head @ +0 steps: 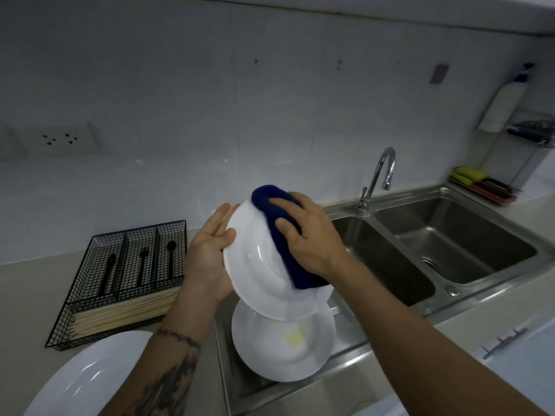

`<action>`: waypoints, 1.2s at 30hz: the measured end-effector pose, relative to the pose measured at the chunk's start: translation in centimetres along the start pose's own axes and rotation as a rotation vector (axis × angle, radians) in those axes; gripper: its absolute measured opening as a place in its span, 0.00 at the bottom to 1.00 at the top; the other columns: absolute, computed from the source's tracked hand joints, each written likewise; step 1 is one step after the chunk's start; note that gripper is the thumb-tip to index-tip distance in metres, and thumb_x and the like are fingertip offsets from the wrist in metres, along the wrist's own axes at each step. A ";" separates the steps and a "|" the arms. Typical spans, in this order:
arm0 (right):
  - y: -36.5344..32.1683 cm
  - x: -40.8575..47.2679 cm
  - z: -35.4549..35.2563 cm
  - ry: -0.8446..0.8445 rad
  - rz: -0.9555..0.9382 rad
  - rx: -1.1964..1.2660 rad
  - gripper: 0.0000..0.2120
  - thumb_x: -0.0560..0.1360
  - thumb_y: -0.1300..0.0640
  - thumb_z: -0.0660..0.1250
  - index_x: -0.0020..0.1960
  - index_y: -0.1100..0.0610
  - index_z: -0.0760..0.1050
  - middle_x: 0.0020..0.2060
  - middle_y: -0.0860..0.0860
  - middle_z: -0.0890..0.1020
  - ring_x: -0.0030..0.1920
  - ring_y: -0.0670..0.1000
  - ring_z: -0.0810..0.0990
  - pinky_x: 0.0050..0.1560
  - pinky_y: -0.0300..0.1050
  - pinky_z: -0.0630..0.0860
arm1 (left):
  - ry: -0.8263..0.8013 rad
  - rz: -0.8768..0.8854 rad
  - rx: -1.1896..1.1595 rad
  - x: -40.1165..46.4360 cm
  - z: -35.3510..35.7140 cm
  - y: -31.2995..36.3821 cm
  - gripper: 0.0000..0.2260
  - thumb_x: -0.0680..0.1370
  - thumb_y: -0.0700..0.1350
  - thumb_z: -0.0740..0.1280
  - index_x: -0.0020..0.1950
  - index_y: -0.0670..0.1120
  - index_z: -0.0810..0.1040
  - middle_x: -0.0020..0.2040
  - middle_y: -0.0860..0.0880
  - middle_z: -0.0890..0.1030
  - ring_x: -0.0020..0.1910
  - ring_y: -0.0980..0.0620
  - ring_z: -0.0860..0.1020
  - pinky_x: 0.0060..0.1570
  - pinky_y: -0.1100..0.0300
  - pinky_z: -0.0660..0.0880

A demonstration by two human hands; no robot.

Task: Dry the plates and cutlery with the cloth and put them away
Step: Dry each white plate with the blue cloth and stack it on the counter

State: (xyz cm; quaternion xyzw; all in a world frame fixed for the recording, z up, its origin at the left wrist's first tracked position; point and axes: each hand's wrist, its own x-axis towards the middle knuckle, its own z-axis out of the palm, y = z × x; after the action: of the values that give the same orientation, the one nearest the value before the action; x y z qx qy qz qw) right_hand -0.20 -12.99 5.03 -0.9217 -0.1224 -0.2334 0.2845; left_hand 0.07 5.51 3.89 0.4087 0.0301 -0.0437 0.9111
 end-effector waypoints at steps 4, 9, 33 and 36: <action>1.6 -2.0 0.9 -0.027 0.446 0.524 0.23 0.80 0.45 0.61 0.74 0.38 0.63 0.69 0.46 0.65 0.64 0.48 0.70 0.64 0.43 0.66 | 0.081 0.107 -0.192 -0.2 -0.9 0.9 0.26 0.76 0.27 0.56 0.73 0.43 0.70 0.68 0.47 0.77 0.64 0.45 0.78 0.63 0.46 0.75; 1.6 -2.5 2.0 0.033 0.617 0.709 0.22 0.75 0.46 0.67 0.68 0.38 0.69 0.65 0.46 0.66 0.59 0.51 0.75 0.62 0.53 0.75 | 0.069 0.093 -0.046 -0.9 -2.1 0.6 0.27 0.76 0.26 0.55 0.72 0.45 0.71 0.66 0.48 0.78 0.60 0.47 0.79 0.55 0.51 0.78; -0.4 -4.2 2.5 0.084 0.356 0.271 0.22 0.82 0.46 0.54 0.75 0.46 0.64 0.73 0.50 0.64 0.70 0.50 0.66 0.72 0.49 0.62 | 0.093 0.054 0.022 0.8 -3.5 1.9 0.19 0.80 0.32 0.58 0.69 0.43 0.73 0.61 0.47 0.80 0.53 0.45 0.80 0.51 0.49 0.78; -1.5 -5.5 3.7 0.104 0.292 0.170 0.25 0.79 0.45 0.51 0.74 0.47 0.65 0.73 0.49 0.64 0.70 0.49 0.64 0.72 0.51 0.62 | 0.117 0.015 0.013 0.4 -3.6 0.7 0.22 0.79 0.31 0.58 0.72 0.43 0.71 0.65 0.42 0.77 0.54 0.42 0.79 0.51 0.46 0.78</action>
State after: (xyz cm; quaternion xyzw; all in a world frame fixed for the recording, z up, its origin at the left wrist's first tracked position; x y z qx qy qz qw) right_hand -4.10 -10.18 0.29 -0.8891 0.0084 -0.2256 0.3981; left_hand 0.51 8.59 1.99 0.4165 0.0800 -0.0130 0.9055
